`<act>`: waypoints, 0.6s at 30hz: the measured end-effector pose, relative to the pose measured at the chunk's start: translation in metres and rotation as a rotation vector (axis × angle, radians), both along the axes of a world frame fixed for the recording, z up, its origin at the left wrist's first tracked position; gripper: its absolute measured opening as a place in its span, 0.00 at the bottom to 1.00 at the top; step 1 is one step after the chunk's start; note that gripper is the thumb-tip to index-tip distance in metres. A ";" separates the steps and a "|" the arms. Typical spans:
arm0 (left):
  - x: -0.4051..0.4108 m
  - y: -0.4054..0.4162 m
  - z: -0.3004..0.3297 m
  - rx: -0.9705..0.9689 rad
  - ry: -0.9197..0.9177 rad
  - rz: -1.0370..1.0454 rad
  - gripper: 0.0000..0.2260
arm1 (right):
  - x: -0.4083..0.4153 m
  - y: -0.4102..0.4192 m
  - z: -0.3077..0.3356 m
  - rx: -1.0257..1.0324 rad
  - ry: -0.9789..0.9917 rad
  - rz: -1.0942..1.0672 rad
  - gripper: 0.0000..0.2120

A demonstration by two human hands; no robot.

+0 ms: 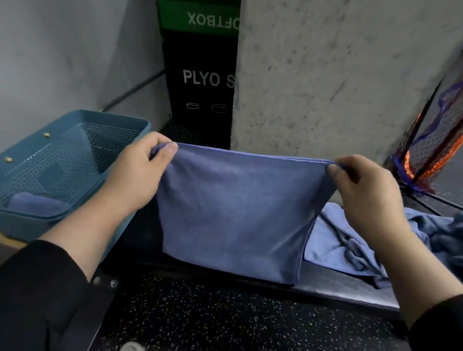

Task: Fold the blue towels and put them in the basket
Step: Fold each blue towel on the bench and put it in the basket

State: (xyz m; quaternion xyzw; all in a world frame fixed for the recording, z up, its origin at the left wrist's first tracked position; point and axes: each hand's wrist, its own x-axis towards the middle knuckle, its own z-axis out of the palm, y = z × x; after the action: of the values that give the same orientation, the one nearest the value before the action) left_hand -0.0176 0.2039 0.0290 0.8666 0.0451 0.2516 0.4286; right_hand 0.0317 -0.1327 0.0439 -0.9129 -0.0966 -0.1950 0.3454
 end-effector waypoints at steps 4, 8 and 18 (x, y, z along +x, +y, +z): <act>-0.008 -0.012 0.008 -0.298 -0.065 -0.093 0.09 | -0.009 -0.001 0.019 0.195 -0.076 -0.031 0.02; -0.014 -0.022 0.025 -0.455 -0.089 -0.120 0.09 | -0.017 0.000 0.031 0.392 -0.091 -0.049 0.04; 0.013 -0.010 0.035 -0.671 0.018 -0.208 0.12 | 0.000 0.005 0.026 0.471 0.008 -0.006 0.06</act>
State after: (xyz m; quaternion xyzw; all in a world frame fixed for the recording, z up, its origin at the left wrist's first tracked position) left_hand -0.0047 0.1943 0.0635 0.6795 0.0406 0.1699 0.7126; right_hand 0.0317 -0.1272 0.0699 -0.8082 -0.0441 -0.2094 0.5486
